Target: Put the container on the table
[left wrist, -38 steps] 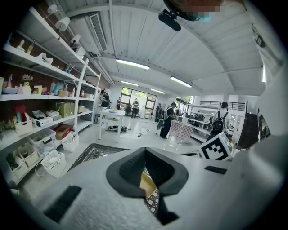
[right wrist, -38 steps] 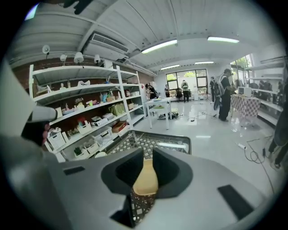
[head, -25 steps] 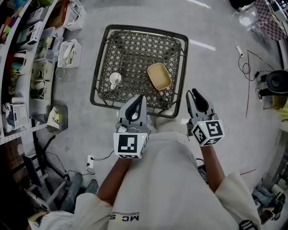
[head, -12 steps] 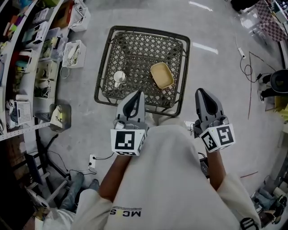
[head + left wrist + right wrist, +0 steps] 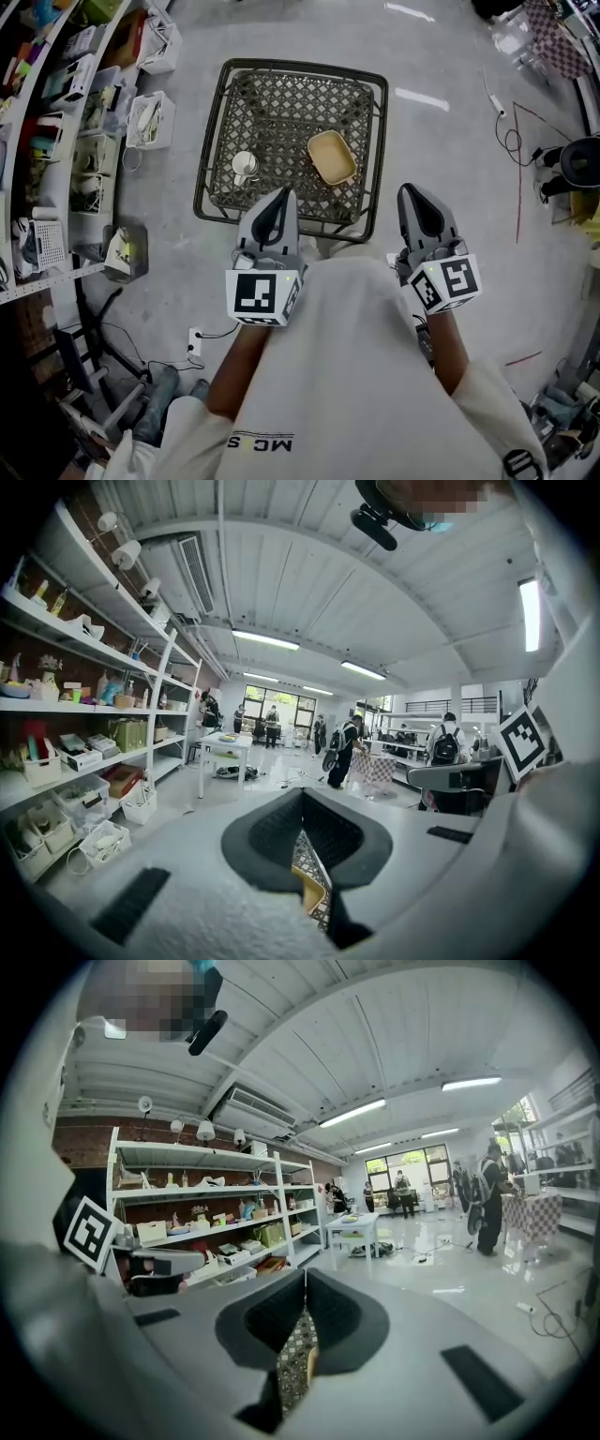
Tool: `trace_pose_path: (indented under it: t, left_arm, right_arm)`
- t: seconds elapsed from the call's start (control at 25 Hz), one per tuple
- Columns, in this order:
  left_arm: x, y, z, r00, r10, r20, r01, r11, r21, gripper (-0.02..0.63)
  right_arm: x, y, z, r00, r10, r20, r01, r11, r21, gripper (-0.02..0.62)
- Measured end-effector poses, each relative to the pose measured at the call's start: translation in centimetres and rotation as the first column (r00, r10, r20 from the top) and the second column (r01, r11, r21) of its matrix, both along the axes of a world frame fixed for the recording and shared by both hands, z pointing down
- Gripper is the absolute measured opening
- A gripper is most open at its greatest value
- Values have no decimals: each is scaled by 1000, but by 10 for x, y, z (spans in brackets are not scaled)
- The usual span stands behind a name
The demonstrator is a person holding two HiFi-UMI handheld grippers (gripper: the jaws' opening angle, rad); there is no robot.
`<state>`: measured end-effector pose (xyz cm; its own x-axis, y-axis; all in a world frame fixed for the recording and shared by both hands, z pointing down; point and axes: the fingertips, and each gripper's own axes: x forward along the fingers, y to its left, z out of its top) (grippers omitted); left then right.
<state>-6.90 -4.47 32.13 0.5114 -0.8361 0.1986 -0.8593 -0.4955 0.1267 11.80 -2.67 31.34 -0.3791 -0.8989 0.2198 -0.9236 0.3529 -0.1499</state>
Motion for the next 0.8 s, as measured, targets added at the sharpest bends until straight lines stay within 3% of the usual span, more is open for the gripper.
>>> trace_pose_path:
  t: [0.28,0.8]
  left_arm:
    - [6,2,2,1000,22,1,-22,1000,-8,23]
    - [-2,5,3,1000,25,7,-25,1000,-5,23]
  right_arm:
    - [-2,5,-2,999,-20,-43,20,1000,-4,18]
    - [-8,7,-3,999,-17,-40,17,1000,2,20]
